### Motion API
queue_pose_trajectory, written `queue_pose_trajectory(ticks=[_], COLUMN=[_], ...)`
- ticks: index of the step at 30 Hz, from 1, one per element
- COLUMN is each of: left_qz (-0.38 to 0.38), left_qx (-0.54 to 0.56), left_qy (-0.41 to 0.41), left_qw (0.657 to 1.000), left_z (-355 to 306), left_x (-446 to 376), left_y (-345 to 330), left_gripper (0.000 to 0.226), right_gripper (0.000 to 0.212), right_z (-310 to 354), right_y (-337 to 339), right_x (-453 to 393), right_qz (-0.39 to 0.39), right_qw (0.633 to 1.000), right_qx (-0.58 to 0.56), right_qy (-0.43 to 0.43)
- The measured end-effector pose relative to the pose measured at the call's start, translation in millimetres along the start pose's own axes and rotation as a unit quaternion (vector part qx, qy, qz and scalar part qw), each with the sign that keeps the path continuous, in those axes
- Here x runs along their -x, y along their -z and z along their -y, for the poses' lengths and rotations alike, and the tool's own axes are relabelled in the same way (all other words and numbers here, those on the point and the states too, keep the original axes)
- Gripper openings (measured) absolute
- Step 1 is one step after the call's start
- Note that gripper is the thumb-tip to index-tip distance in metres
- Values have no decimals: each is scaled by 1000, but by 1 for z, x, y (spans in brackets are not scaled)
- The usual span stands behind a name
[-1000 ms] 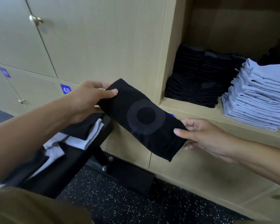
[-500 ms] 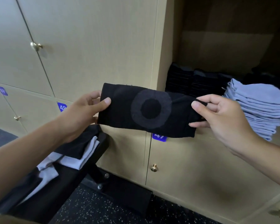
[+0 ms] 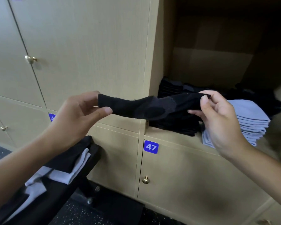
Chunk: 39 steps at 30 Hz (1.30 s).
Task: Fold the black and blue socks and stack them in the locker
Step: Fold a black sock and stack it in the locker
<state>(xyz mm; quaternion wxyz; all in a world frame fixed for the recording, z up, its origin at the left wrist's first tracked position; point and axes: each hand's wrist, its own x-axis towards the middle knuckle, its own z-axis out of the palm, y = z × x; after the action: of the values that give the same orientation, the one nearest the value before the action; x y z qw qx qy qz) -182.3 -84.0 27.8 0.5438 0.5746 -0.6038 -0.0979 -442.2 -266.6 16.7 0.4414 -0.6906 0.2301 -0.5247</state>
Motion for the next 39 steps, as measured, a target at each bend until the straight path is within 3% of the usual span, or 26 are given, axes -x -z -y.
queue_pose_trajectory(ticks=[6, 10, 15, 19, 27, 32, 39], left_qz=[55, 79, 106, 108, 115, 139, 85], left_qx=[-75, -92, -45, -34, -23, 13, 91], left_qy=[-51, -69, -62, -59, -73, -47, 60], left_qw=[994, 990, 991, 992, 990, 989, 990], left_z=[-17, -19, -26, -23, -24, -25, -20], left_x=[2, 3, -1, -8, -22, -25, -25], left_y=[-12, -20, -34, -46, -64, -70, -73], left_gripper=[22, 14, 11, 17, 6, 5, 17], right_gripper=[37, 32, 19, 24, 27, 30, 52], right_z=[15, 20, 26, 33, 35, 34, 29], right_y=[-2, -8, -20, -28, -35, -31, -20], right_x=[-3, 0, 9, 13, 15, 13, 12], right_qz=[63, 120, 191, 220, 264, 280, 279], right_qw=[996, 988, 974, 965, 951, 939, 930], right_qx=[-58, -80, -93, -102, -103, -118, -108], right_qy=[-19, -49, -84, -100, -124, -163, -216])
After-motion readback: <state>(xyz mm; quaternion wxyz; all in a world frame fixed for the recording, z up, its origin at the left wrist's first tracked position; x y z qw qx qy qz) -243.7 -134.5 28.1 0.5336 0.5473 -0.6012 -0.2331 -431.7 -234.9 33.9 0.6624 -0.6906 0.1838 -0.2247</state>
